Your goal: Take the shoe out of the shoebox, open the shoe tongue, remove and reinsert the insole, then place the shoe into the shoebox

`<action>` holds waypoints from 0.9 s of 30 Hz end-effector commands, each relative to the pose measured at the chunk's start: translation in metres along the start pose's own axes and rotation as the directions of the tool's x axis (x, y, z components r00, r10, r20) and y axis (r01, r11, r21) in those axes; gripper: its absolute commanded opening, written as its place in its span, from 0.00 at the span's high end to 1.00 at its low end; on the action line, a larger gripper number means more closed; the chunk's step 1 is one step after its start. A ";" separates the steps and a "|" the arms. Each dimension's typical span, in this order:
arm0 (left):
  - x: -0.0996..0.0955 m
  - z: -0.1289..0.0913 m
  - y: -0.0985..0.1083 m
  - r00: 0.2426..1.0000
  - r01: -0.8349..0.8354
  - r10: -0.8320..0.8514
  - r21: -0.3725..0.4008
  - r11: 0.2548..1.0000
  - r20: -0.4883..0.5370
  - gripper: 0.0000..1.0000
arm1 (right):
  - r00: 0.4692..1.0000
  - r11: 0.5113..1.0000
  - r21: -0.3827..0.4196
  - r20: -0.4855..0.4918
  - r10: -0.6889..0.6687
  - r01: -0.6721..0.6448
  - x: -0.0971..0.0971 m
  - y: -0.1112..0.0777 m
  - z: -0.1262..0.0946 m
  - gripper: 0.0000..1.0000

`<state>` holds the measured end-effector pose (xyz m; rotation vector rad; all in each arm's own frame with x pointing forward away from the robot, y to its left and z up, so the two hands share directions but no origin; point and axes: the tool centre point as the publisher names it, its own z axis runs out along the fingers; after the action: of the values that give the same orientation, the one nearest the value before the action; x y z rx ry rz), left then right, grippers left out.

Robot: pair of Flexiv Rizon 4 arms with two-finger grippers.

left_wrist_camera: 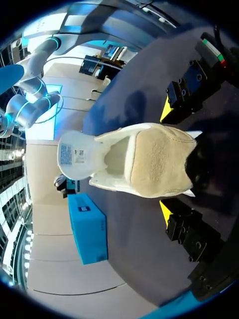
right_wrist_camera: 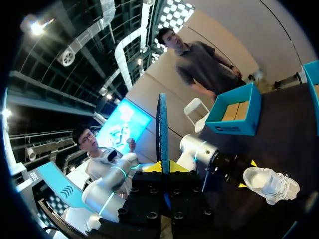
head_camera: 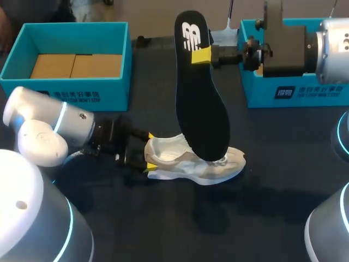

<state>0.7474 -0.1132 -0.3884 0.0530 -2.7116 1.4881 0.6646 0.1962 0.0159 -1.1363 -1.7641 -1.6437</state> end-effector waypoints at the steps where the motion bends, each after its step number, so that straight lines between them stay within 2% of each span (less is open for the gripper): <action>1: 0.007 -0.012 -0.009 1.000 0.010 -0.008 -0.072 0.997 0.025 0.00 | 1.000 1.000 -0.002 0.004 0.002 -0.002 0.000 -0.001 0.003 1.00; 5: 0.009 -0.018 -0.011 1.000 0.016 -0.017 -0.111 0.994 -0.006 0.00 | 1.000 1.000 -0.002 0.004 0.002 -0.002 0.000 -0.001 0.003 1.00; 7: 0.010 -0.021 -0.011 0.997 0.030 -0.041 -0.171 0.985 -0.063 0.00 | 1.000 1.000 -0.002 0.004 0.002 -0.002 0.000 -0.001 0.003 1.00; 22: 0.010 -0.021 -0.011 0.997 0.030 -0.041 -0.171 0.985 -0.063 0.00 | 1.000 1.000 -0.002 0.004 0.002 -0.002 0.000 -0.001 0.003 1.00; 27: 0.015 -0.036 -0.019 0.997 0.032 -0.050 -0.283 0.958 -0.057 0.00 | 1.000 1.000 -0.002 0.004 0.002 -0.002 0.000 -0.001 0.003 1.00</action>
<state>0.7379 -0.0958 -0.3689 0.0507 -2.7787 1.1630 0.6645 0.1961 0.0159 -1.1362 -1.7642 -1.6438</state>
